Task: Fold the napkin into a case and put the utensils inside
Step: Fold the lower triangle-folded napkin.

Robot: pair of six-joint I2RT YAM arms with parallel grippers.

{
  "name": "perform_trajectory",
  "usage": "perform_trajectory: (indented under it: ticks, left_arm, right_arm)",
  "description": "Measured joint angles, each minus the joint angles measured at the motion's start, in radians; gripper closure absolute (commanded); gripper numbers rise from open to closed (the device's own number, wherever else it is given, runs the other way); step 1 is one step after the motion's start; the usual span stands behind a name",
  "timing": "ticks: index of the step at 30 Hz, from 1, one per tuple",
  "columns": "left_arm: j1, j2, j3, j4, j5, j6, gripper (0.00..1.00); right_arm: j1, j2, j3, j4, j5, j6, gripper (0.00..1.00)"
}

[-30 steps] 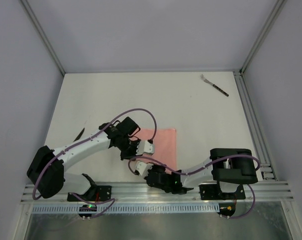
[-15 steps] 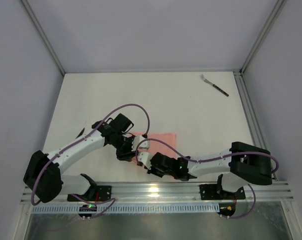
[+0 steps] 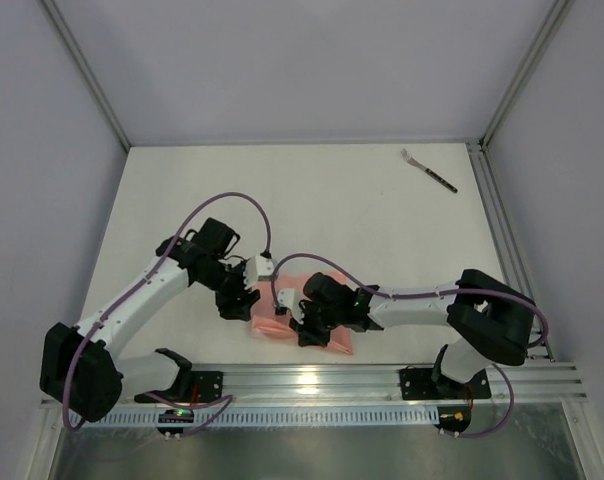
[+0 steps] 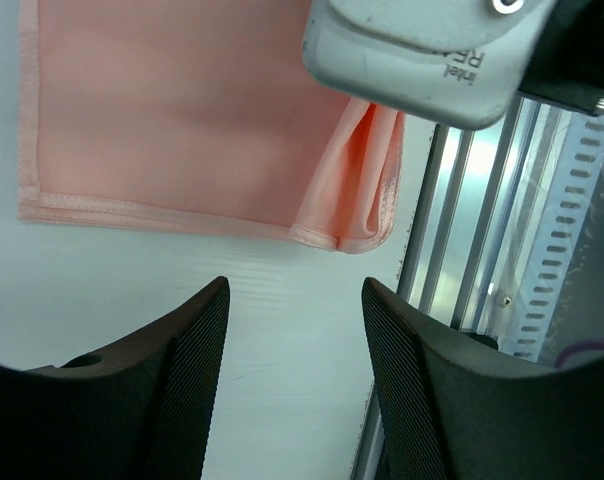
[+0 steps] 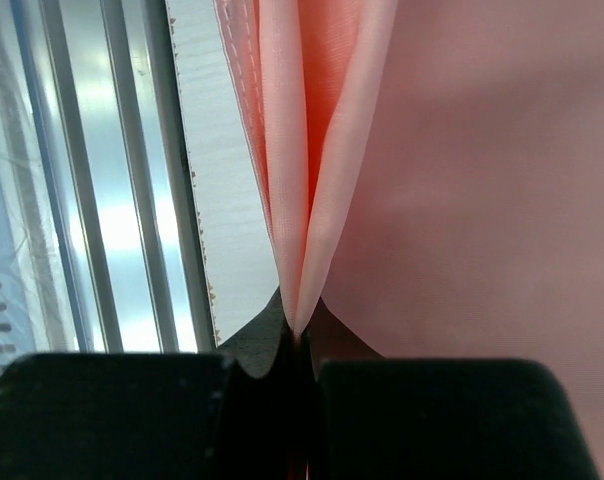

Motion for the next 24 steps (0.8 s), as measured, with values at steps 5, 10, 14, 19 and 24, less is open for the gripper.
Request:
perform_trajectory:
  ticks: [5,10,14,19,24]
  left_arm:
    - [0.052,0.006,0.016,0.033,0.084,-0.040,0.36]
    - [0.068,0.066,0.022,0.086,0.120,-0.053,0.23]
    - [0.070,0.111,0.008,0.140,0.127,-0.045,0.21]
    - [0.073,0.120,-0.022,0.201,0.125,-0.008,0.21]
    - [0.073,0.162,-0.040,0.220,0.129,0.048,0.21]
  right_arm:
    - [-0.106,0.062,0.043,-0.035,-0.180,-0.032,0.96]
    - [-0.184,0.156,0.122,-0.058,-0.328,-0.062,0.96]
    - [-0.212,0.208,0.165,-0.072,-0.407,-0.073,0.96]
    - [-0.215,0.254,0.199,-0.080,-0.465,-0.082,0.96]
    - [-0.216,0.263,0.199,-0.079,-0.492,-0.077,0.96]
